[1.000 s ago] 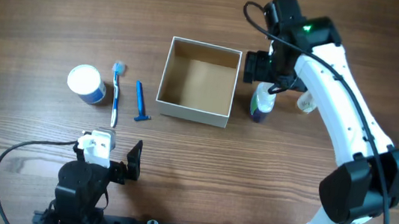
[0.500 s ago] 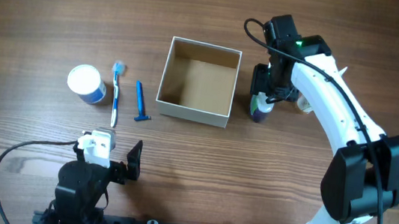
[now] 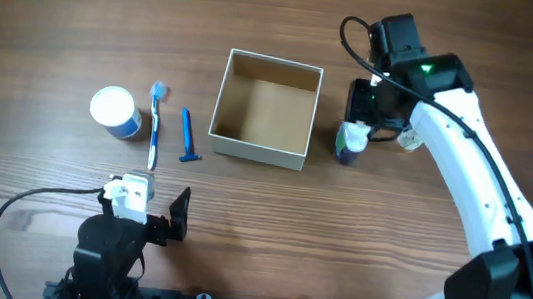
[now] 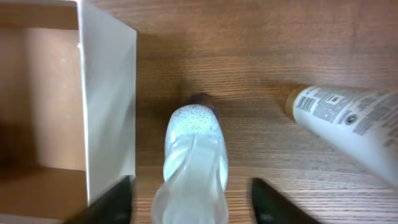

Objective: Pack container
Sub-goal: 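Reach the right gripper to the blue soap pump bottle and grasp it, then lift the soap bottle with the right gripper and place it in the box, then move the right gripper to the white Pantene tube and grasp it, then carry the tube with the right gripper and drop it into the box, then reach the left gripper to the cotton-swab tub and grasp it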

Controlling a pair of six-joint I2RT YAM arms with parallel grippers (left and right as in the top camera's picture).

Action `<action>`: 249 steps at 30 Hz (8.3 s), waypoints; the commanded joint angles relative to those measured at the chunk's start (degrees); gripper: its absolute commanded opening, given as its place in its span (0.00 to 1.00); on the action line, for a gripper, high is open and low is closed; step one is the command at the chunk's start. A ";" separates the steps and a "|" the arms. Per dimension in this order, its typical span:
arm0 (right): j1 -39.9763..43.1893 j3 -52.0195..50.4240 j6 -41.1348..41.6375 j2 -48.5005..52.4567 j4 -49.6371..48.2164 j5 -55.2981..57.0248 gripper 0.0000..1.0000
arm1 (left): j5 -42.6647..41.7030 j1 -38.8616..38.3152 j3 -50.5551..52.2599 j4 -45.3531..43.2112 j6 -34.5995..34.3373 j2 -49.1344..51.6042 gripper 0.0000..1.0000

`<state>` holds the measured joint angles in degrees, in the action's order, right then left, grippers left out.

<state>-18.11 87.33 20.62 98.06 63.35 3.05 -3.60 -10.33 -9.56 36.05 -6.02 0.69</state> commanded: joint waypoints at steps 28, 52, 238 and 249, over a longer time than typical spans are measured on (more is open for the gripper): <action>-0.02 -10.21 -0.83 0.63 -10.60 -3.15 0.62 | -0.90 0.48 0.24 -0.20 1.14 -0.52 1.00; -0.02 -10.21 -1.09 2.93 -9.22 -2.91 0.53 | -0.90 0.48 0.24 -0.20 1.14 -0.52 1.00; 22.51 6.78 6.49 -17.81 4.00 -2.73 1.00 | 3.85 16.04 -61.33 9.70 -7.93 83.47 1.00; 22.51 6.78 6.47 -17.81 4.00 -2.73 1.00 | 7.78 18.01 -61.33 10.08 -7.74 96.54 1.00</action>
<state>4.34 93.86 26.79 79.75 67.33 1.06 2.74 6.94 -70.15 46.44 -12.84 94.65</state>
